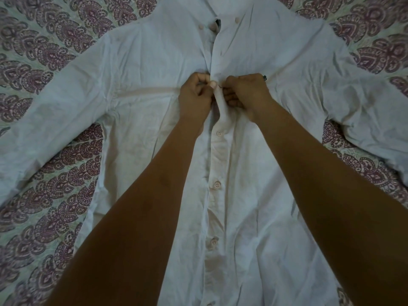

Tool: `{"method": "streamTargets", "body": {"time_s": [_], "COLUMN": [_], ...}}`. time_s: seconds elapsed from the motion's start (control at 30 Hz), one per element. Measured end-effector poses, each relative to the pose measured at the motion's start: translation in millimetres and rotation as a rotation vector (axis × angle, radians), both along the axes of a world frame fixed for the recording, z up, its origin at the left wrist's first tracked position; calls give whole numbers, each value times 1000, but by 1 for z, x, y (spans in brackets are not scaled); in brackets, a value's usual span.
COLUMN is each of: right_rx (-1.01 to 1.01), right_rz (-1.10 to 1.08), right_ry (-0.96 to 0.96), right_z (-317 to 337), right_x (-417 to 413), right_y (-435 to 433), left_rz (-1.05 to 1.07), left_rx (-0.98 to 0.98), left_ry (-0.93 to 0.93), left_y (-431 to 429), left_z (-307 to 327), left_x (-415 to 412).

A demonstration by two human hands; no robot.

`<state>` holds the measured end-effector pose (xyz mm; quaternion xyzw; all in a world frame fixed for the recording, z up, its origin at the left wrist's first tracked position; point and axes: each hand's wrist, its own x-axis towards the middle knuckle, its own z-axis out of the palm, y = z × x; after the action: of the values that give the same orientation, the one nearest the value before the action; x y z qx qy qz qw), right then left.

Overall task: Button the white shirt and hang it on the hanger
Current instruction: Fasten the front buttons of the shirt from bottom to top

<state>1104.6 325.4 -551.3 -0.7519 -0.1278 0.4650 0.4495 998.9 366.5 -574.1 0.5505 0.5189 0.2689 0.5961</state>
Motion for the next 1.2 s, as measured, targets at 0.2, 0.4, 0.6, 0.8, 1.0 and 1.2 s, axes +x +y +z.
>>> {"method": "streamTargets", "body": {"time_s": [0.2,0.4,0.6,0.8,1.0,1.2], "right_rx": [0,68,156,38,210,245], "right_rz": [57,174,216,181,-20,-225], "right_ry": [88,-466,-901,-1019,-817,-469], "right_z": [5,-2,7,-3,-4,-2], "right_x": [5,1,-9,-14,-11,4], "right_y": [0,-2,20,35,22,21], "left_rz": [-117,-57,3,-96,-206,-224], "left_rx": [485,439,485,406,392,351], "left_ry": [437,491,285,371,538,679], "left_y": [-1,15,47,66,61,57], "left_z": [15,21,40,42,42,43], "left_x": [6,2,11,24,28,44]}}
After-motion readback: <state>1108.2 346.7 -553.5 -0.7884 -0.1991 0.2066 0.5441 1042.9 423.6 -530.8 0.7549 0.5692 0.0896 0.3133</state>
